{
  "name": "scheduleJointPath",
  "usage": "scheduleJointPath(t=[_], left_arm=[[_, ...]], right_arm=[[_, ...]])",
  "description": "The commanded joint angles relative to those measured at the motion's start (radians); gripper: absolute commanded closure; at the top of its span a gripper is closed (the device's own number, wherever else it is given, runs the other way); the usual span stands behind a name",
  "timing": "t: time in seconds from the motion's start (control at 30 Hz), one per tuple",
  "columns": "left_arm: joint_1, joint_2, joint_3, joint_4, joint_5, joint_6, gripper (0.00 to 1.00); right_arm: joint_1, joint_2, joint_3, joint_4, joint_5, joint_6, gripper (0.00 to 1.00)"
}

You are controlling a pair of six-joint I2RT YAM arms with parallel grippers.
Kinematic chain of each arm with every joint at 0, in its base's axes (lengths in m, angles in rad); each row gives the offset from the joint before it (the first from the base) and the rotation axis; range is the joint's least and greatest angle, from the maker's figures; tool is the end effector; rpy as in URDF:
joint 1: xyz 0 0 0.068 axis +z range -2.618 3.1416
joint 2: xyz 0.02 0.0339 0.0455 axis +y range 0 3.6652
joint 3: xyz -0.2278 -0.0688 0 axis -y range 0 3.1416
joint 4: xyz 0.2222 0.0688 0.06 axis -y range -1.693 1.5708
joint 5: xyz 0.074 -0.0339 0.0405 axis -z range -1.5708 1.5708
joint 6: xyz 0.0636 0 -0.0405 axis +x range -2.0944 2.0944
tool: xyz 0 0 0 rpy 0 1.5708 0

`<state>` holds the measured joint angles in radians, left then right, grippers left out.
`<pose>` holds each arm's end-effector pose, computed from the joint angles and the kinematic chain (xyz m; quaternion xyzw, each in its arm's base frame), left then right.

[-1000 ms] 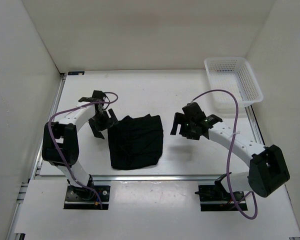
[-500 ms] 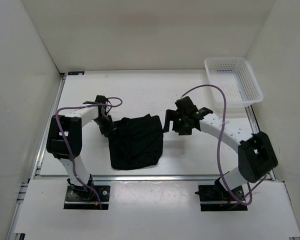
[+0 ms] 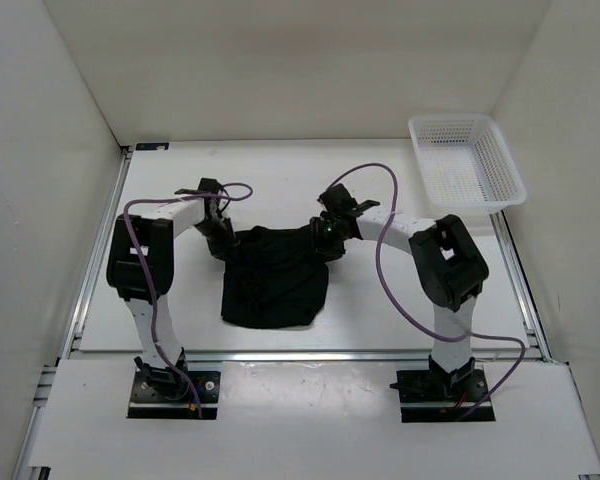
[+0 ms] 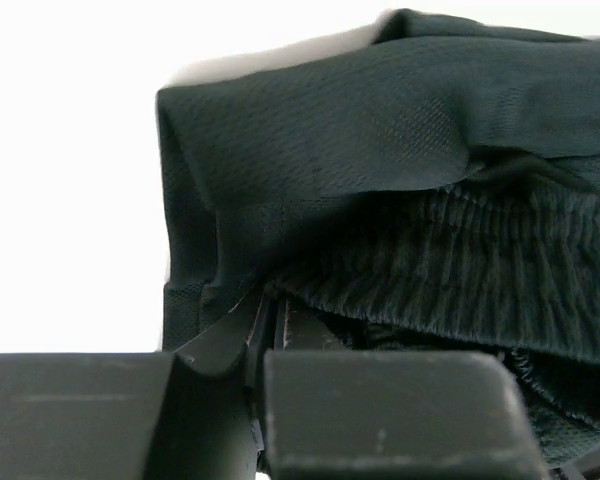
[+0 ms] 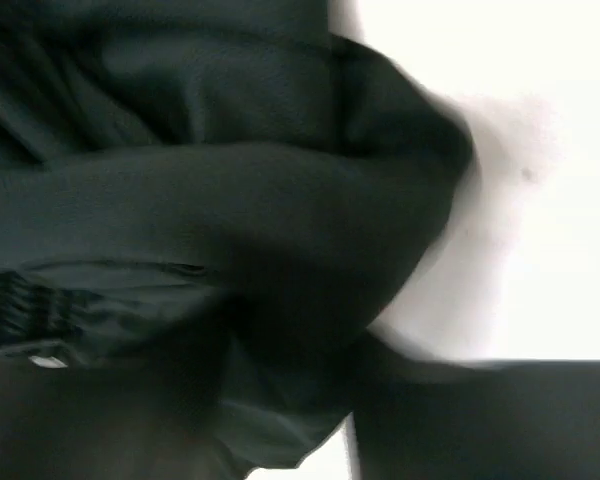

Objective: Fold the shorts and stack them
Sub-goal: Fold the shorts

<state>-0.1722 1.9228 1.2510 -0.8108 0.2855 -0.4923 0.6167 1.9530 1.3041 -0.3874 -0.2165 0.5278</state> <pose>0.3139 -0.0728 0.1015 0.1514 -0.9772 0.1486 0.0051 0.3083 0.2353 0.1213 -0.0711 0.9566 0.2298 0.1643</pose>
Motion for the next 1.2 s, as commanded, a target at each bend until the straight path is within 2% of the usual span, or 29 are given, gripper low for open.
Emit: scheduleJointPath(t=[0.0,0.07,0.2,0.33,0.37,0.4,0.47,0.5,0.53,0.57,0.63,0.7,0.8,0.93,1.17], left_arm=[[-0.036,0.048,0.105,0.041,0.035,0.017,0.90],[-0.047,0.080,0.167,0.030,0.047,0.017,0.90],[-0.078,0.107,0.258,0.009,0.057,0.017,0.90],[-0.099,0.127,0.330,-0.027,0.067,0.008,0.90],[-0.099,0.127,0.356,-0.027,0.081,0.008,0.90],[-0.099,0.117,0.372,-0.040,0.081,0.008,0.83],[-0.099,0.105,0.407,-0.086,0.060,0.008,0.68],[-0.099,0.084,0.438,-0.102,0.047,0.017,0.52],[-0.099,0.073,0.453,-0.116,0.018,0.026,0.44],[-0.099,0.059,0.467,-0.142,0.000,0.026,0.31],[-0.111,0.024,0.510,-0.171,-0.040,0.037,0.11],[-0.137,0.010,0.553,-0.209,-0.113,0.060,0.09],[-0.191,0.001,0.579,-0.220,-0.147,0.087,0.09],[-0.260,0.094,0.655,-0.244,-0.158,0.098,0.09],[-0.285,0.255,0.758,-0.269,-0.256,0.107,0.01]], right_arm=[[-0.008,0.026,0.017,0.054,-0.006,0.015,0.76],[-0.049,-0.008,-0.037,0.067,0.017,0.063,0.98],[-0.126,-0.077,-0.121,0.085,0.072,0.084,1.00],[-0.175,-0.086,-0.083,0.027,0.127,0.032,0.99],[-0.175,-0.086,-0.053,0.012,0.143,0.008,0.93],[-0.175,-0.086,-0.037,-0.017,0.152,-0.005,0.67],[-0.175,-0.114,-0.014,-0.042,0.178,-0.028,0.29],[-0.175,-0.126,-0.002,-0.063,0.192,-0.028,0.21],[-0.175,-0.158,-0.002,-0.074,0.209,-0.028,0.10],[-0.175,-0.176,-0.002,-0.083,0.224,-0.037,0.06],[-0.175,-0.233,-0.002,-0.117,0.273,-0.037,0.02],[-0.175,-0.296,-0.026,-0.137,0.296,-0.037,0.01],[-0.175,-0.376,-0.075,-0.148,0.305,-0.037,0.01],[-0.175,-0.450,-0.137,-0.160,0.304,-0.016,0.01],[-0.184,-0.568,-0.223,-0.202,0.304,-0.006,0.01]])
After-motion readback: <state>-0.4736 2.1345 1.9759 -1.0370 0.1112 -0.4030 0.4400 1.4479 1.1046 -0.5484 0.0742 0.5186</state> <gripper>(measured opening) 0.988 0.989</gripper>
